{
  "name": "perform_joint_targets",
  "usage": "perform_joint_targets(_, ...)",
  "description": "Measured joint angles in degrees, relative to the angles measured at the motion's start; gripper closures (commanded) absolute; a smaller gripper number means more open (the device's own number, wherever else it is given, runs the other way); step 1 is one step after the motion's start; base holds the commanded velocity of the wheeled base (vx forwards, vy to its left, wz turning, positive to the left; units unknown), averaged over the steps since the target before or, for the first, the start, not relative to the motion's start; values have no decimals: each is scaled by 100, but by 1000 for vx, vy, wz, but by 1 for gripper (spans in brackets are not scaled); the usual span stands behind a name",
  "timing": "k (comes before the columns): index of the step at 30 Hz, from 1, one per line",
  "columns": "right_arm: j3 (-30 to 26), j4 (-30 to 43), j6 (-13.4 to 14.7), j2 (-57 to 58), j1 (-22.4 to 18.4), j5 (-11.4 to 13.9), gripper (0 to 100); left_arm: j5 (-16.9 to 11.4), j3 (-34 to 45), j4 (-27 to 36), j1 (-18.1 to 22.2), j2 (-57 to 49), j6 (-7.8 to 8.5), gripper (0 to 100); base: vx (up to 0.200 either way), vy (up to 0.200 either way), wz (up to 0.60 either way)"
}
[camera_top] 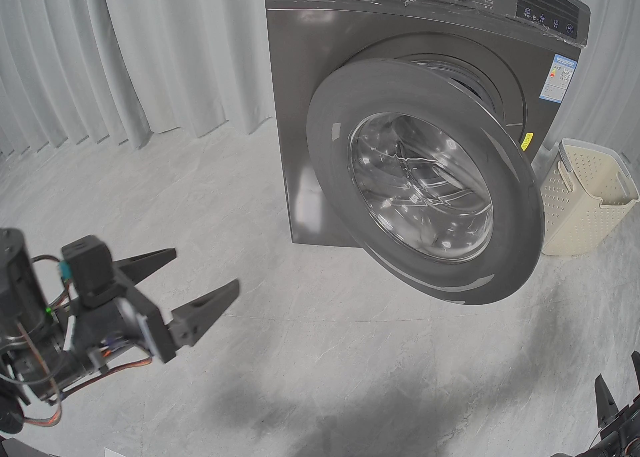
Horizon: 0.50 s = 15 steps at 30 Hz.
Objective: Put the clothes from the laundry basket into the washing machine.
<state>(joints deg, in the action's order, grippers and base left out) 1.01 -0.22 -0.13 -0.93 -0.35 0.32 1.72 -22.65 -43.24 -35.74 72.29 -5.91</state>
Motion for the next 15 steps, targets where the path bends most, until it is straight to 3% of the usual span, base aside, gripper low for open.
perform_joint_targets(8, 74, -122, 2, -4, 2, 17, 0, -17, 973, 1190, 761, -2267, 127, 0, 0, 0, 0)
perform_joint_targets(15, 647, -416, 38, -538, 117, 121, 0, -93, 1532, 2541, 1854, -4250, 235, 0, 0, 0, 0)
